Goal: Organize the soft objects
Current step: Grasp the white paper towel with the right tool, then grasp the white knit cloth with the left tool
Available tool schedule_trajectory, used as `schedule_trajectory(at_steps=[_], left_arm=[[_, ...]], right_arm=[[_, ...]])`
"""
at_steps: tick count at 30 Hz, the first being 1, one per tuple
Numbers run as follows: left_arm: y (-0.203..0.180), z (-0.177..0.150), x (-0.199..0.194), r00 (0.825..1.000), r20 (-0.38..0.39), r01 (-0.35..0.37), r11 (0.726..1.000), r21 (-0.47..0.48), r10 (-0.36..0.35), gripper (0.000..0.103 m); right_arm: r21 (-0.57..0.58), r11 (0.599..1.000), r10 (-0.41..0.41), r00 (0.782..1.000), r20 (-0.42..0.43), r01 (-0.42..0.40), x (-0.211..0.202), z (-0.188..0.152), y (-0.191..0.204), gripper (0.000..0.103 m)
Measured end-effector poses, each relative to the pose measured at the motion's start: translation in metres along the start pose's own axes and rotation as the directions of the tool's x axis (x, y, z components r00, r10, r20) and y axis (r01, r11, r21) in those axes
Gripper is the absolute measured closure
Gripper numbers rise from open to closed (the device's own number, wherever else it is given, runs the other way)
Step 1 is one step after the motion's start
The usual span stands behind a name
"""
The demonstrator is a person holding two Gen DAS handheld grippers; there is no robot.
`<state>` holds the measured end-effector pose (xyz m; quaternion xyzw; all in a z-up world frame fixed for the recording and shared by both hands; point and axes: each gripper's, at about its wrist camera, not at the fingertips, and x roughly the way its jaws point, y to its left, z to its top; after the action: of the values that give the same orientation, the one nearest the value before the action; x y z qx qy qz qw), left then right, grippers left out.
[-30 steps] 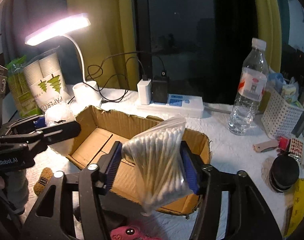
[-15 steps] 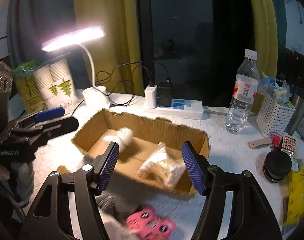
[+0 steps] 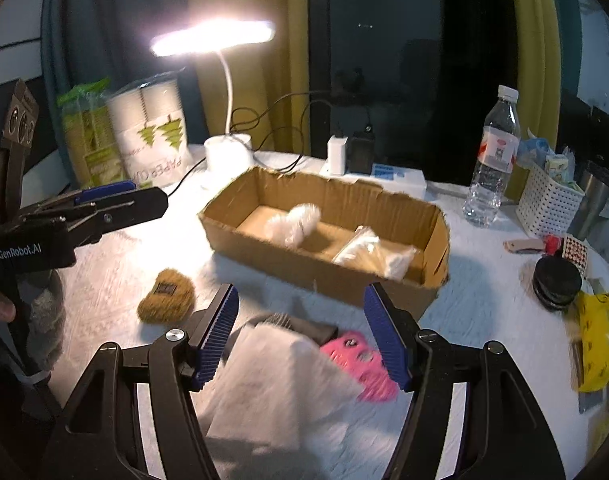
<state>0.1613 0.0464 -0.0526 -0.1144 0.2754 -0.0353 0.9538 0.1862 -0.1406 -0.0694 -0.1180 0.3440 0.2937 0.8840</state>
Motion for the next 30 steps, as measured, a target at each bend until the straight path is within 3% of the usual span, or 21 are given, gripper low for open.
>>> schedule_trajectory(at_steps=[11,13,14,17,24,30], left_arm=[[0.011,-0.032,-0.008,0.998,-0.05,-0.032,0.999,-0.019,0.031,0.009],[0.014,-0.037,-0.005,0.997,-0.065,-0.041,0.999,-0.023,0.039,0.009],[0.015,-0.039,-0.005,0.997,-0.071,-0.045,0.999,-0.025,0.043,0.009],[0.016,-0.043,-0.001,0.995,-0.09,-0.049,0.999,-0.024,0.047,0.009],[0.006,-0.047,0.008,0.993,-0.119,-0.021,1.0,-0.015,0.019,0.009],[-0.03,-0.056,0.028,0.98,-0.188,0.063,0.998,0.026,-0.057,0.009]], right_arm=[[0.0,1.0,0.001,0.999,-0.051,-0.001,0.006,-0.026,0.013,0.038],[-0.011,1.0,-0.004,0.998,-0.063,0.003,0.01,-0.029,0.015,0.055],[-0.021,1.0,-0.01,0.998,-0.068,0.008,0.011,-0.03,0.016,0.071],[-0.032,0.999,-0.01,0.998,-0.064,0.008,0.01,-0.031,0.017,0.095],[-0.013,1.0,-0.022,0.999,0.03,0.023,-0.016,-0.017,0.003,0.099],[0.019,0.997,-0.076,0.99,0.118,0.074,-0.044,-0.005,-0.025,0.099]])
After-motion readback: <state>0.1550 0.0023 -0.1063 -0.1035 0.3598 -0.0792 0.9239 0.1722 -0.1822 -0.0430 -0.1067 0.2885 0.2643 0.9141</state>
